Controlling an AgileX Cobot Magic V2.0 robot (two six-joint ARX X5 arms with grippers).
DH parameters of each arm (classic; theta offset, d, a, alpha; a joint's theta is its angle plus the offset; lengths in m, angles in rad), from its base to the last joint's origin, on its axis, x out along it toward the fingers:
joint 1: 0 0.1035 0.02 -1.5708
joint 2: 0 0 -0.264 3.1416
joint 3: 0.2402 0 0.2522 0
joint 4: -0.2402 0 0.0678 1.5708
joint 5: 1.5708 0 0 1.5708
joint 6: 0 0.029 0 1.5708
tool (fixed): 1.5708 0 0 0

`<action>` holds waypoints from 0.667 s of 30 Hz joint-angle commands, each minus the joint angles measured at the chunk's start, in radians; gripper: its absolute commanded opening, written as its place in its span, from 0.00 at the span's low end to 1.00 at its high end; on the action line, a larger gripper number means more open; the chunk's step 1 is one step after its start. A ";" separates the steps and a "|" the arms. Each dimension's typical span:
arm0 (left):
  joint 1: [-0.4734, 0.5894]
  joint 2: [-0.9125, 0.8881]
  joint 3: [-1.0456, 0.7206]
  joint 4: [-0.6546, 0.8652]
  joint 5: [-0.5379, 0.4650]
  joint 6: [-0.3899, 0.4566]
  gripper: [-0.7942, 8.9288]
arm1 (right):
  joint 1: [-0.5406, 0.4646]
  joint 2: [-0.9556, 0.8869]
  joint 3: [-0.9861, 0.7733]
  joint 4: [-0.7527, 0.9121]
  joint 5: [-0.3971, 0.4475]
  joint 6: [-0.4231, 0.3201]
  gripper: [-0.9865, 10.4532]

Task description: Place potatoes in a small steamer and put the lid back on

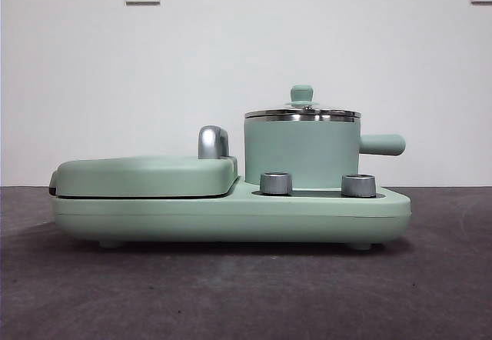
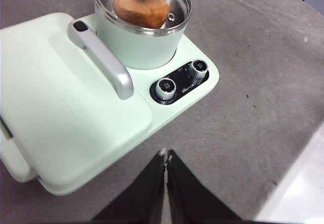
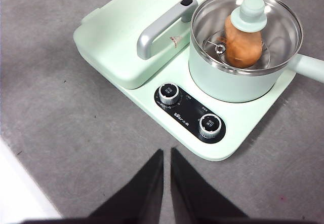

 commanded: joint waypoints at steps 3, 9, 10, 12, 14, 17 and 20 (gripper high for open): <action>0.072 -0.097 -0.103 0.146 -0.051 0.126 0.09 | 0.006 0.006 0.011 0.010 0.000 0.003 0.10; 0.319 -0.438 -0.605 0.690 -0.250 0.039 0.09 | 0.006 0.006 0.011 0.010 0.000 0.003 0.10; 0.356 -0.491 -0.671 0.732 -0.283 0.039 0.09 | 0.006 0.006 0.011 0.010 0.000 0.003 0.10; 0.410 -0.575 -0.768 0.778 -0.330 0.039 0.09 | 0.006 0.006 0.011 0.010 0.000 0.003 0.10; 0.455 -0.653 -0.865 0.804 -0.373 0.039 0.09 | 0.006 0.006 0.011 0.010 0.000 0.003 0.10; 0.486 -0.737 -0.974 0.800 -0.376 -0.005 0.09 | 0.006 0.006 0.011 0.010 0.000 0.003 0.10; 0.498 -0.810 -1.059 0.791 -0.373 -0.098 0.09 | 0.006 0.006 0.011 0.010 0.000 0.003 0.10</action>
